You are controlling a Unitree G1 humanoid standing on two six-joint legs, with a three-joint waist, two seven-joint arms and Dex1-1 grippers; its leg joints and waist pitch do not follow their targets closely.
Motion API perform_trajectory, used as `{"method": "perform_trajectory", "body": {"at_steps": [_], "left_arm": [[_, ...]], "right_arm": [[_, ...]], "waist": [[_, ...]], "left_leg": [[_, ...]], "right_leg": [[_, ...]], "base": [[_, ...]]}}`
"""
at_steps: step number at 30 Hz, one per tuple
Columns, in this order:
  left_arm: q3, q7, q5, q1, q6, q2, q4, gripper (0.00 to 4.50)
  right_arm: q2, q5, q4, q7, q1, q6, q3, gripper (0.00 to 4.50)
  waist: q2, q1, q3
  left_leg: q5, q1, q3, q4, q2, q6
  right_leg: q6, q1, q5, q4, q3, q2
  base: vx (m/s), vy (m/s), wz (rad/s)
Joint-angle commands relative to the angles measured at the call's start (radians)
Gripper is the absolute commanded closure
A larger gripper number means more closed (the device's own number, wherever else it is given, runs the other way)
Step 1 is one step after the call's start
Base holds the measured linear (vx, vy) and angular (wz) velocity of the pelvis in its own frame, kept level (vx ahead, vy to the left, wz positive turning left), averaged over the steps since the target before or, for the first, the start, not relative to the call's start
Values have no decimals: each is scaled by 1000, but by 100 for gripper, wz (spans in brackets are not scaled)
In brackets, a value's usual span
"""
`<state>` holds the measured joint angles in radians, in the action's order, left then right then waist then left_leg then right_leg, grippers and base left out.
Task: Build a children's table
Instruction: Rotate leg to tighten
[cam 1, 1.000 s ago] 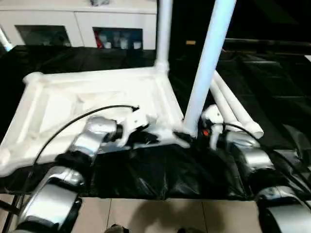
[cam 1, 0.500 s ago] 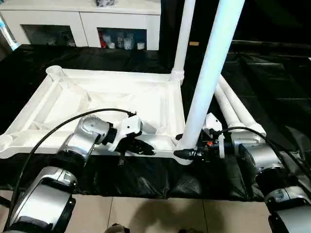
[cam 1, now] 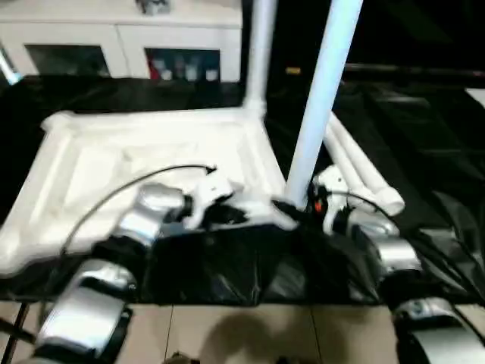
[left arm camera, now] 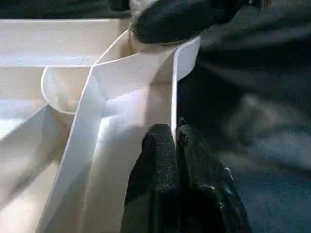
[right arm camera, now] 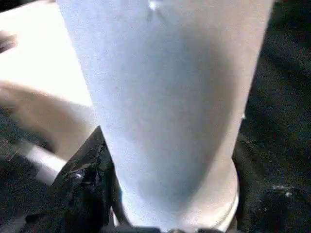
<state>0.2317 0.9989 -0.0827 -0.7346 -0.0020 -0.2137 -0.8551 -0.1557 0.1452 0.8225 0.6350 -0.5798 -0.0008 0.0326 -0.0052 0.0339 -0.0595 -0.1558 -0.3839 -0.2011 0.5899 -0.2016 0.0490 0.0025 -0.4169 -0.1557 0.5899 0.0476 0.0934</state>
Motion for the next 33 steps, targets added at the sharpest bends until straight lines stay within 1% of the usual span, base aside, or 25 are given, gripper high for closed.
{"method": "perform_trajectory", "body": {"at_steps": [1, 3, 5, 6, 7, 8, 9, 10, 11, 13, 14, 16, 17, 18, 19, 20, 21, 22, 24, 25, 27, 28, 29, 32, 33], "left_arm": [[-19, -111, 3, -45, 11, 63, 7, 450], [-12, -147, -4, -48, 14, 91, 6, 450], [-7, -161, -8, -48, 11, 104, 7, 450], [-6, -163, -10, -48, 11, 108, 8, 450], [-3, -160, -13, -49, 7, 110, 8, 450], [1, -145, -15, -49, 0, 103, 11, 450], [1, -138, -14, -48, -3, 100, 12, 450], [4, -114, -12, -46, -16, 85, 14, 450], [6, -93, -10, -42, -29, 71, 18, 450], [8, -68, -8, -36, -57, 55, 20, 450], [7, -52, -4, -32, -72, 46, 22, 450], [6, -10, 5, -24, -89, 27, 29, 450], [9, 20, 6, -19, -95, 11, 31, 450], [9, 20, 6, -19, -95, 11, 31, 450], [14, 45, 5, -17, -104, -3, 31, 450], [21, 86, 7, -14, -117, -23, 30, 450], [23, 102, 9, -12, -121, -30, 30, 450], [27, 153, 16, -9, -129, -49, 30, 450], [32, 195, 21, -6, -136, -63, 33, 450], [32, 195, 21, -6, -136, -63, 33, 450], [35, 242, 29, -5, -140, -79, 36, 450], [38, 286, 35, -5, -144, -94, 37, 450], [41, 317, 37, -6, -148, -106, 37, 450], [46, 360, 37, -10, -156, -127, 31, 450], [47, 374, 38, -11, -158, -133, 28, 450]], "right_arm": [[57, -11, 57, -91, 0, 14, -14, 175], [90, -14, 78, -169, -13, 7, -2, 176], [114, -15, 92, -197, -21, -2, 3, 176], [120, -16, 97, -205, -24, -7, 5, 176], [131, -20, 102, -205, -29, -25, 4, 141], [141, -16, 112, -207, -41, -58, 11, 120], [140, -12, 111, -200, -42, -62, 12, 120], [134, -1, 107, -169, -46, -69, 18, 102], [123, 0, 109, -148, -51, -81, 21, 102], [105, -6, 104, -117, -52, -93, 15, 80], [91, -15, 103, -111, -53, -99, 8, 70], [65, -14, 91, -54, -50, -102, 0, 50], [45, -6, 82, 9, -46, -105, -11, 50], [45, -6, 82, 9, -46, -105, -11, 50], [28, 2, 64, 66, -39, -96, -22, 50], [1, 4, 38, 152, -27, -89, -45, 50], [-11, 5, 26, 186, -21, -85, -54, 50], [-41, 5, -1, 283, -8, -70, -80, 50], [-64, 6, -19, 343, -1, -51, -96, 50], [-64, 6, -19, 343, -1, -51, -96, 50], [-94, 9, -40, 424, 6, -28, -117, 50], [-124, 12, -61, 496, 12, -12, -137, 50], [-145, 15, -78, 550, 17, -3, -152, 50], [-173, 23, -101, 626, 17, 24, -172, 50], [-181, 21, -106, 645, 17, 29, -182, 65]], "waist": [[-5, -7, 64], [-4, -5, 65], [-3, -5, 67], [-3, -5, 68], [-2, -5, 68], [-2, -4, 70], [-2, -5, 70], [-3, -3, 70], [-2, -2, 70], [-2, -3, 71], [-2, -3, 72], [-2, -3, 73], [-1, -2, 74], [-2, -2, 74], [0, 0, 75], [2, 3, 76], [2, 7, 76], [4, 11, 76], [4, 15, 76], [5, 17, 76], [5, 18, 74], [6, 23, 71], [7, 27, 71], [7, 29, 71], [8, 29, 71]], "left_leg": [[-448, 34, 23, -77, -22, 22], [-435, 31, 22, -79, -21, 13], [-424, 26, 21, -80, -21, 7], [-421, 26, 20, -80, -21, 5], [-419, 26, 20, -79, -20, 4], [-410, 25, 18, -80, -22, 0], [-407, 24, 18, -79, -21, -2], [-401, 23, 17, -79, -21, -8], [-395, 21, 17, -80, -21, -11], [-384, 20, 16, -80, -22, -16], [-367, 16, 17, -80, -22, -20], [-348, 16, 14, -77, -21, -27], [-342, 17, 12, -75, -22, -35], [-334, 16, 12, -74, -22, -37], [-323, 16, 12, -74, -23, -38], [-300, 16, 10, -74, -24, -46], [-291, 16, 10, -73, -25, -49], [-278, 15, 8, -73, -27, -57], [-272, 16, 7, -71, -29, -65], [-279, 17, 6, -72, -31, -61], [-297, 18, 6, -73, -31, -55], [-328, 22, 8, -76, -33, -39], [-339, 24, 8, -76, -33, -34], [-352, 23, 10, -78, -34, -23], [-353, 24, 10, -78, -34, -22]], "right_leg": [[-149, 19, -541, -100, -21, 45], [-149, 22, -520, -100, -22, 44], [-156, 26, -477, -95, -23, 42], [-160, 25, -465, -95, -24, 42], [-164, 26, -454, -93, -25, 42], [-174, 27, -421, -90, -26, 43], [-179, 28, -409, -89, -26, 42], [-185, 31, -394, -88, -26, 42], [-187, 33, -384, -86, -26, 42], [-195, 35, -360, -83, -27, 41], [-201, 40, -342, -80, -27, 42], [-213, 42, -311, -76, -27, 41], [-221, 42, -300, -76, -28, 42], [-224, 43, -293, -74, -28, 43], [-228, 44, -280, -72, -28, 43], [-242, 46, -237, -68, -26, 40], [-245, 50, -222, -66, -24, 38], [-253, 51, -193, -61, -22, 34], [-272, 51, -171, -57, -21, 36], [-275, 50, -178, -57, -22, 38], [-275, 49, -206, -60, -22, 38], [-266, 46, -255, -64, -22, 40], [-260, 46, -270, -66, -23, 39], [-257, 45, -280, -65, -24, 41], [-258, 45, -281, -65, -24, 41]], "base": [[0, 0, 0], [0, 0, 0], [0, 0, 0], [0, 0, 0], [0, 0, 0], [0, 0, 0], [0, 0, 0], [0, 0, 0], [0, 0, 0], [0, 0, 0], [0, 0, 0], [0, 0, 0], [0, 0, 0], [0, 0, 0], [0, 0, 0], [0, 0, 0], [0, 0, 0], [0, 0, 0], [0, 0, 0], [0, 0, 0], [0, 0, 0], [0, 0, 0], [0, 0, 0], [0, 0, 0], [0, 0, 0]]}}
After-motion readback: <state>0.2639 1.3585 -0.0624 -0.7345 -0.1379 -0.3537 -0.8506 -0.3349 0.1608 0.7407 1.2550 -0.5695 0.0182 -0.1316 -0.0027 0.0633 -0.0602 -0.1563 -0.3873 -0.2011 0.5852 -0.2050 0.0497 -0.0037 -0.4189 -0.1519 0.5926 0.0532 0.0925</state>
